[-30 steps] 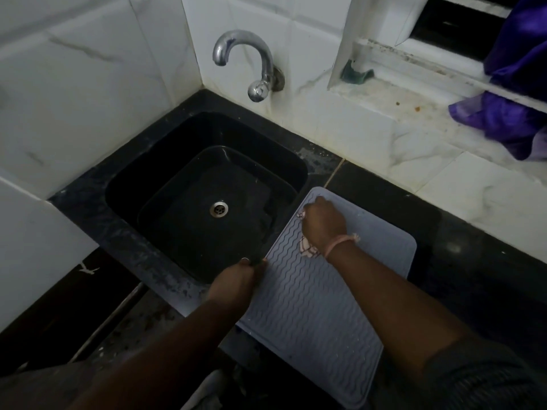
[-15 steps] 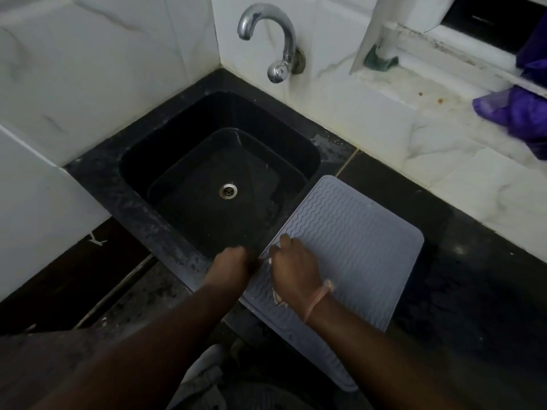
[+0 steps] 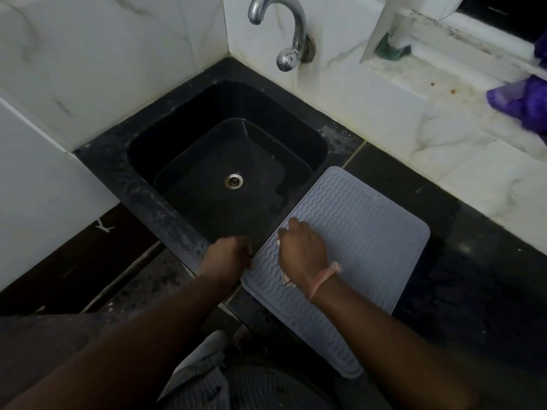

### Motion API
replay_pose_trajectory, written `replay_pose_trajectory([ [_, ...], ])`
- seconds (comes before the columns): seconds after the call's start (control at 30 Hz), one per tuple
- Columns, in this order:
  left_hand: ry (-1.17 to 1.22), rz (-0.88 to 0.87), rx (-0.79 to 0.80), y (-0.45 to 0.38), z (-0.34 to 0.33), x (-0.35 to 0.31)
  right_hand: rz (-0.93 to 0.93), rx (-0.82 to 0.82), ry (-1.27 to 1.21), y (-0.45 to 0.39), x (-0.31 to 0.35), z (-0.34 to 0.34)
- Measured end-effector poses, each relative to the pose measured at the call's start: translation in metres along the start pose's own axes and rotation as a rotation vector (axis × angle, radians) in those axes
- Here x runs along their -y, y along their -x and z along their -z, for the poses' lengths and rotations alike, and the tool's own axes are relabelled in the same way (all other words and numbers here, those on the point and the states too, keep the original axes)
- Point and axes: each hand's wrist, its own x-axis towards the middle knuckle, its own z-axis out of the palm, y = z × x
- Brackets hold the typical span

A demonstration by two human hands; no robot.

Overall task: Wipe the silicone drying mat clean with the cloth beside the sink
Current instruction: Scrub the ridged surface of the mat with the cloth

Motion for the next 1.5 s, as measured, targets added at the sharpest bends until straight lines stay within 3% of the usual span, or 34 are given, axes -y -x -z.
replay_pose_trajectory([
  [0.23,0.018,0.058,-0.041,0.0,-0.003,-0.002,0.189,-0.004,-0.02,0.047,0.043,-0.016],
  [0.53,0.075,0.095,0.045,-0.005,-0.002,-0.002,0.006,-0.047,0.046,-0.005,-0.014,-0.007],
  [0.9,0.029,0.169,0.027,-0.006,0.005,-0.005,0.275,0.028,-0.053,0.069,0.06,-0.026],
  [1.07,-0.016,0.132,0.083,-0.009,0.009,-0.006,0.249,0.005,0.027,0.047,0.029,-0.017],
  [1.23,-0.043,0.117,0.122,-0.012,0.012,-0.014,0.103,-0.006,0.094,0.007,-0.021,-0.001],
  [1.37,-0.07,0.124,0.125,-0.014,0.008,-0.014,0.11,0.007,0.1,0.012,-0.005,0.001],
  [1.5,-0.148,0.076,0.079,-0.013,0.007,-0.017,0.264,0.018,0.036,0.044,0.026,-0.009],
])
